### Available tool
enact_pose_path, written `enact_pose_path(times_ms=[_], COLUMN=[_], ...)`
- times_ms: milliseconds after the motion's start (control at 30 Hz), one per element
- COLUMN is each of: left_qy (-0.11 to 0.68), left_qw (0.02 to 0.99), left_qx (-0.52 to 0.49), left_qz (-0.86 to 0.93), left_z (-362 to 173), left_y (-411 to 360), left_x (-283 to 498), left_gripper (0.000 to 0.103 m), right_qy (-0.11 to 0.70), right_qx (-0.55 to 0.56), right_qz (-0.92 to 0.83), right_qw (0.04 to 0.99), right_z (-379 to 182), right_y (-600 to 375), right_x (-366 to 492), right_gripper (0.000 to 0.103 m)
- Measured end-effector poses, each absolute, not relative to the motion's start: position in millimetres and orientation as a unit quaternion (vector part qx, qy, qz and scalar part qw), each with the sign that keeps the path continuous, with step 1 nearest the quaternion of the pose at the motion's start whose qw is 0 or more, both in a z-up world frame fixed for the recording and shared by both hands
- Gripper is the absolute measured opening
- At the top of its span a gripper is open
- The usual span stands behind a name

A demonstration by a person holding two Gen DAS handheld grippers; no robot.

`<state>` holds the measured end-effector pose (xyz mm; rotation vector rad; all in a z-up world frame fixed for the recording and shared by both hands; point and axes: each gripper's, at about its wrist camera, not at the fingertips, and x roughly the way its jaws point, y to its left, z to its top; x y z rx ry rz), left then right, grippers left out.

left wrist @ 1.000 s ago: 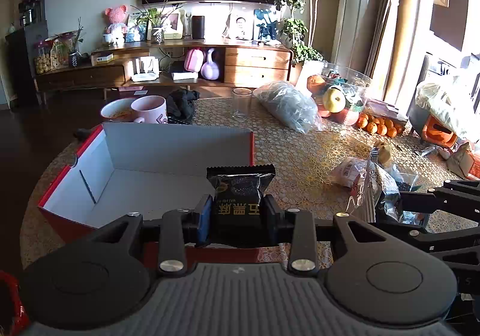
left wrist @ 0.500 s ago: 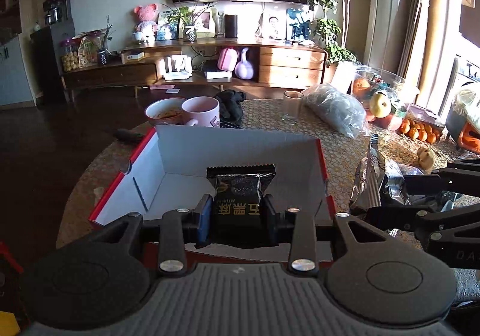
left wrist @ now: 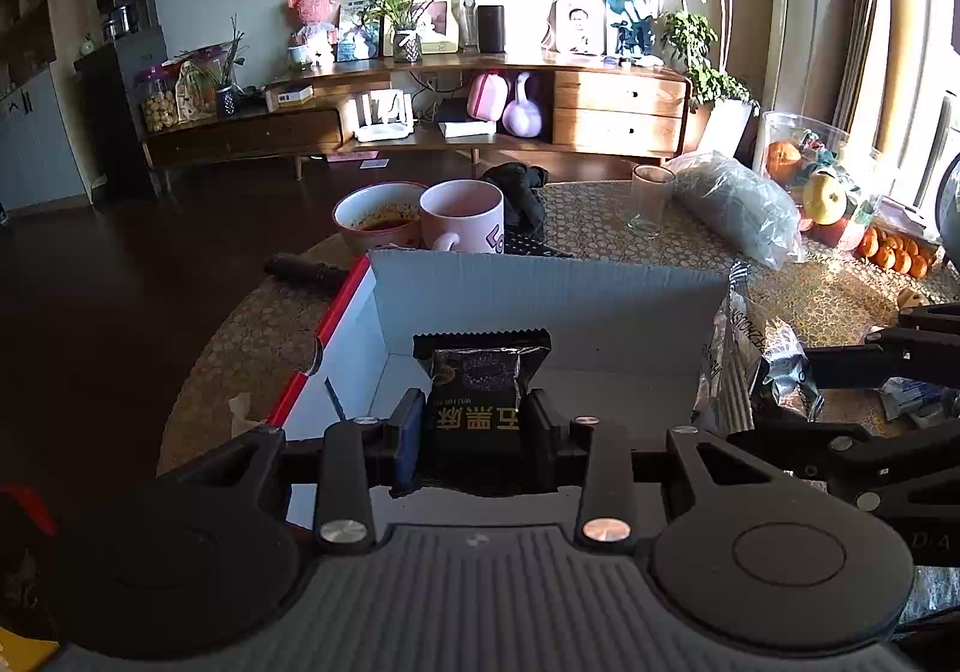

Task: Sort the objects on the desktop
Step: 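Carry the black packet with the left tool while the right tool carries the foil packet to the box, then open the left tool over the box while the right tool releases the foil packet inside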

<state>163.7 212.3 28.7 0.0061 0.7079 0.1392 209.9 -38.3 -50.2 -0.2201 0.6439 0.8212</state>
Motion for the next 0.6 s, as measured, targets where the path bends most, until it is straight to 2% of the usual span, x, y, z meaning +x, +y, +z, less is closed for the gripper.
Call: enact_pose_path(times_ms=[600], left_qy=[0.425], left_qw=[0.904], left_qx=[0.047], left_qz=[0.025], left_z=[-12.7], left_y=[232.8], left_x=[241.0], left_gripper=[0.036], right_qy=[0.358], right_qx=[-0.16], right_qz=[0.401], right_qw=[0.828], right_z=[-87.7], right_y=[9.2], right_x=[237.4], right_gripper=[0.046])
